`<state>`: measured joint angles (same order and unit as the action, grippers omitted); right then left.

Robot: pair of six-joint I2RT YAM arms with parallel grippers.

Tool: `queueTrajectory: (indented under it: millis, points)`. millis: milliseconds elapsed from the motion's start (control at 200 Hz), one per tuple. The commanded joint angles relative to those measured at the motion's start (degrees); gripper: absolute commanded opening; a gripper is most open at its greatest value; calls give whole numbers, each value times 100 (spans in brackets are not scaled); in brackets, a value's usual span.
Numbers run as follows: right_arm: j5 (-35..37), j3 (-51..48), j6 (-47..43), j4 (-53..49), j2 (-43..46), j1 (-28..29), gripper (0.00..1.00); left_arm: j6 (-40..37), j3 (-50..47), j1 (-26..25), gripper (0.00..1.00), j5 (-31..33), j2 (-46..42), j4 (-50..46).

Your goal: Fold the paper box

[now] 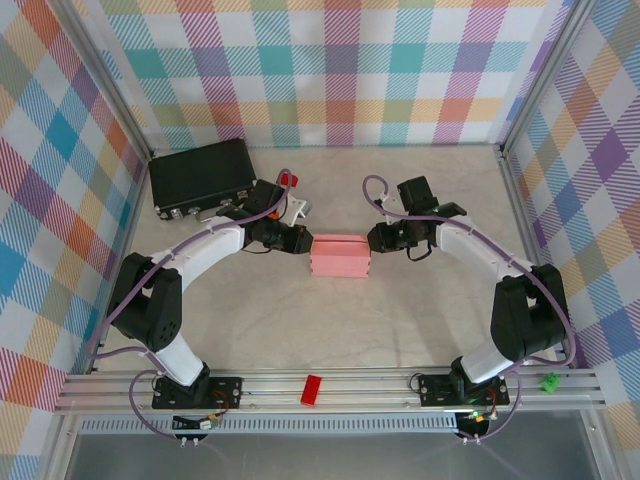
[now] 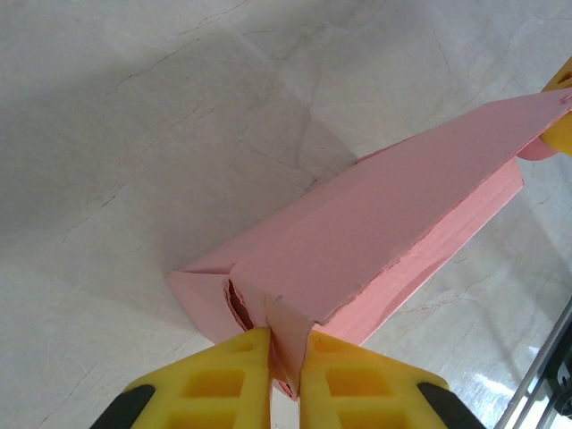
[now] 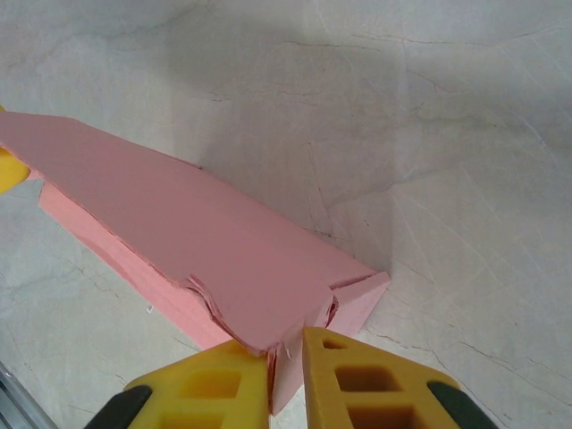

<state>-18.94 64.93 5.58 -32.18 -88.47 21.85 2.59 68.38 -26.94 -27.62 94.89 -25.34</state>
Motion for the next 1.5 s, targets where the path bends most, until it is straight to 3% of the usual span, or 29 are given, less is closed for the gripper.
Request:
queueTrajectory:
  millis: [0, 485, 1495]
  points:
    - [-168, 11, 74, -24, -136, 105, 17, -20, -105, -86, 14, -152, 90, -179]
    - [-92, 152, 72, -203, -101, 128, 18, -52, -106, -127, 8, 28, 161, -286]
    - [0, 319, 95, -489, -147, 145, 24, -65, -97, -171, 11, 95, 143, -323]
